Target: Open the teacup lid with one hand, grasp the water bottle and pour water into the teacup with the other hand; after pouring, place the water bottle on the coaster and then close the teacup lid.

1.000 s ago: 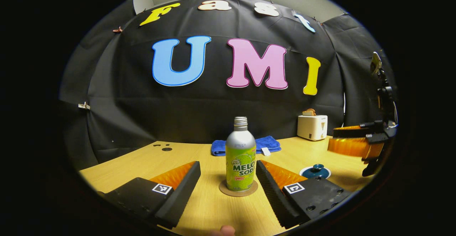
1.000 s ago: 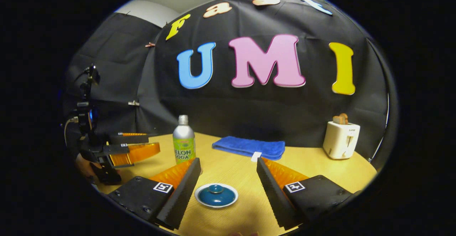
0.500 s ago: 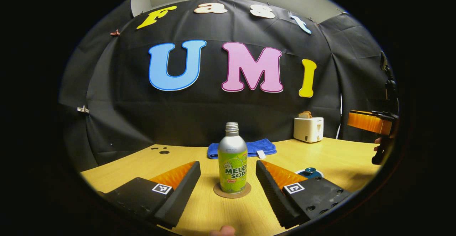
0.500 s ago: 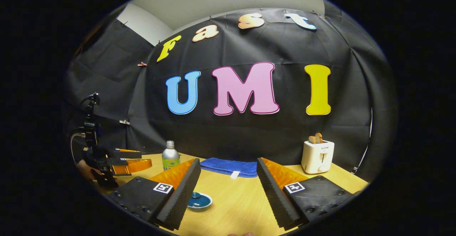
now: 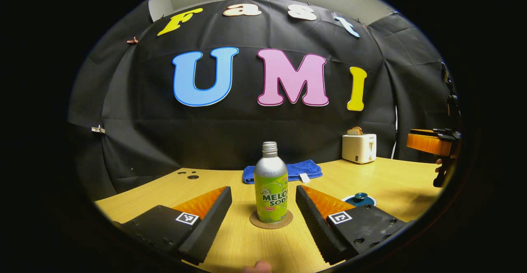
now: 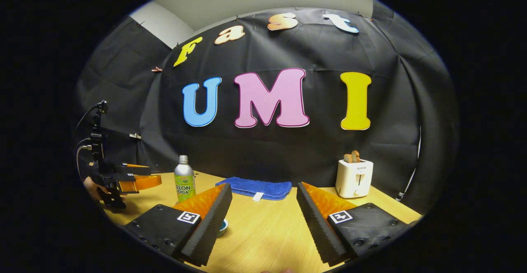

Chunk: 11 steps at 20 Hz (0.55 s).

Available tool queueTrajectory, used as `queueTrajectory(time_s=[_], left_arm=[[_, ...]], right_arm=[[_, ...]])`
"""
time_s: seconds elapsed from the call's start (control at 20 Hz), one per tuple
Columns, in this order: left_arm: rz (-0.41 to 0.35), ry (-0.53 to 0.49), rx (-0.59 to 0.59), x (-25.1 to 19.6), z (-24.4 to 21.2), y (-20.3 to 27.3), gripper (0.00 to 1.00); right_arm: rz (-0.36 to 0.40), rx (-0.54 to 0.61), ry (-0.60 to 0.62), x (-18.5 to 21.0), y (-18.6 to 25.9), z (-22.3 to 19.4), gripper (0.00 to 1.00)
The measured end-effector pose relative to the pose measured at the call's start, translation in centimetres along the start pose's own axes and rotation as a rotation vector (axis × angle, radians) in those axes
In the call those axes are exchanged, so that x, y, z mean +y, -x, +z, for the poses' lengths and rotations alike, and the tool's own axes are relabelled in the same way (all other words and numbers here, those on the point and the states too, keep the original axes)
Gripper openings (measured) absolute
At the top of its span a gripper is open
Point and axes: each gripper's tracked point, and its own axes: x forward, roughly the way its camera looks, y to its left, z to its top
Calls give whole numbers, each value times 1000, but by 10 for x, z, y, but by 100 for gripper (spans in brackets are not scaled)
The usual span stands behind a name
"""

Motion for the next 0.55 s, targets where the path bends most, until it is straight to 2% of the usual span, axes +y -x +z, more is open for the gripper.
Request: queueTrajectory(time_s=[0.55], left_arm=[[13, -2, -5, 9, -1, -1, 98]], right_arm=[[11, 14, 4, 4, 0, -5, 98]])
